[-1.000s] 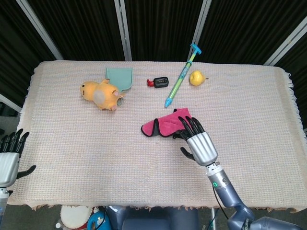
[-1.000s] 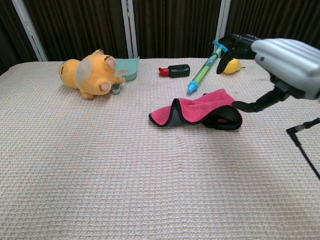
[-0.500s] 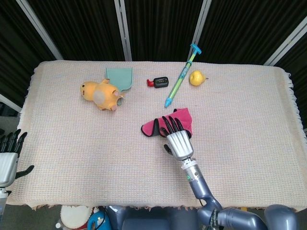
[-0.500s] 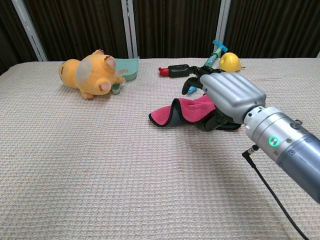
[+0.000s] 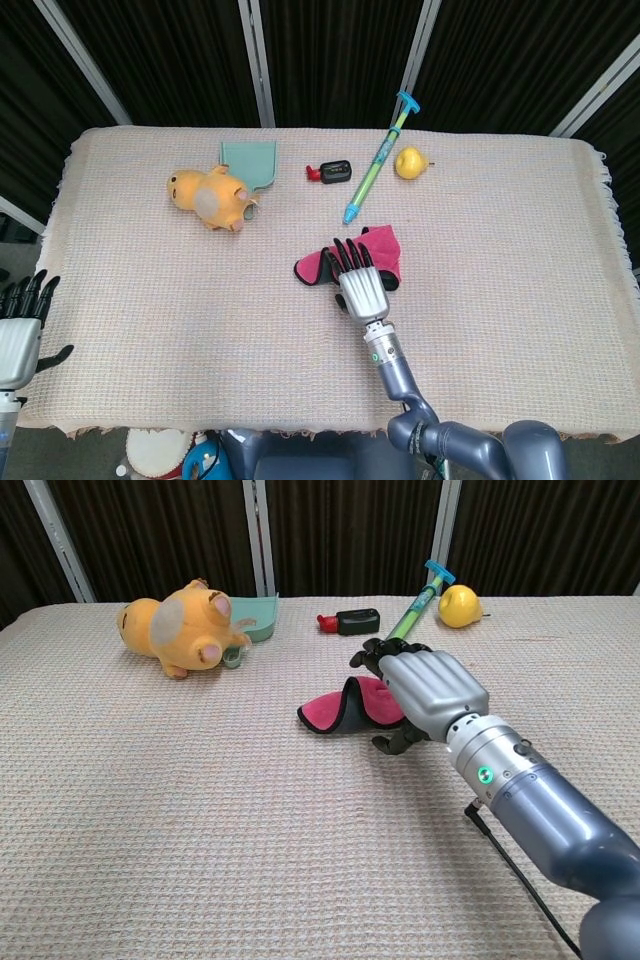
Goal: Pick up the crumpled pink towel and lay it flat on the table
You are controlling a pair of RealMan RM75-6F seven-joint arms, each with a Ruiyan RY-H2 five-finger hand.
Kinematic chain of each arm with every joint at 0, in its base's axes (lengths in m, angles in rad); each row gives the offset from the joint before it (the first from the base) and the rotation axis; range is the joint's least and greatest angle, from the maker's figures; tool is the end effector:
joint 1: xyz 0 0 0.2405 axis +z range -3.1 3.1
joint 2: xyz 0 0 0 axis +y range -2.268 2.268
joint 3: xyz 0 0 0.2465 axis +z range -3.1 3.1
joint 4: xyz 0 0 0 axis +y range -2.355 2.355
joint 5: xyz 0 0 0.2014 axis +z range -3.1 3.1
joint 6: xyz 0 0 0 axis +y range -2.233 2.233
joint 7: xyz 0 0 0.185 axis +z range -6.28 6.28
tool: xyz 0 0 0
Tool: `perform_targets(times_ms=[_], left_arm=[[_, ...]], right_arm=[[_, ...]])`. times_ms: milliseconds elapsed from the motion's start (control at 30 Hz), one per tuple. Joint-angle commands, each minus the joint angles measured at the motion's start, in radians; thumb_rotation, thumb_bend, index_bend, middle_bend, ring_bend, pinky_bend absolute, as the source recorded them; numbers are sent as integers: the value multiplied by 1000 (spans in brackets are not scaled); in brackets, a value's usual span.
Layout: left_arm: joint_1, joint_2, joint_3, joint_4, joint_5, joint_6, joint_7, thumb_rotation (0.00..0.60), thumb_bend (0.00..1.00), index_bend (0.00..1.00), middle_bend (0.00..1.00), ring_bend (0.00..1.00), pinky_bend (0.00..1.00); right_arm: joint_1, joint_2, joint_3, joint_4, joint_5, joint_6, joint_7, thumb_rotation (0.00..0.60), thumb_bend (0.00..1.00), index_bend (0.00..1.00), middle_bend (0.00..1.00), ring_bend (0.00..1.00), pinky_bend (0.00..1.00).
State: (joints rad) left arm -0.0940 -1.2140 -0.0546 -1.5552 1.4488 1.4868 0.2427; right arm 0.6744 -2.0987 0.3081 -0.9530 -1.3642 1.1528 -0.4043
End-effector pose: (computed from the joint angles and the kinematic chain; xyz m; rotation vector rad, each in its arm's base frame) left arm -0.3075 0.2244 0.1424 -1.4070 -0.7651 -0.7334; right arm -0.0989 -0.3607 -0.1042 1.6709 -0.7651 1.0552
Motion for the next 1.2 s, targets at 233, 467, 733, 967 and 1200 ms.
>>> perform_targets(times_ms=[233, 467, 733, 967, 1200], left_arm=[[-4, -11, 0, 7, -2, -5, 7, 600, 0, 0, 0, 0, 69], [-4, -15, 2, 5, 8, 2, 14, 600, 0, 0, 0, 0, 69], [-2, -15, 4, -1, 16, 10, 15, 600, 0, 0, 0, 0, 69], [-2, -15, 6, -7, 22, 13, 15, 600, 0, 0, 0, 0, 69], [-1, -15, 5, -7, 22, 15, 11, 600, 0, 0, 0, 0, 69]], right_arm=[[47, -72, 16, 161, 15, -5, 73, 600, 297, 120, 80, 30, 103], [63, -93, 17, 220, 2, 31, 111, 600, 297, 120, 80, 30, 103], [71, -89, 24, 234, 0, 60, 133, 600, 298, 152, 80, 29, 103], [71, -83, 17, 235, -4, 76, 133, 600, 367, 194, 80, 30, 103], [74, -75, 21, 213, -6, 97, 144, 600, 414, 264, 80, 30, 103]])
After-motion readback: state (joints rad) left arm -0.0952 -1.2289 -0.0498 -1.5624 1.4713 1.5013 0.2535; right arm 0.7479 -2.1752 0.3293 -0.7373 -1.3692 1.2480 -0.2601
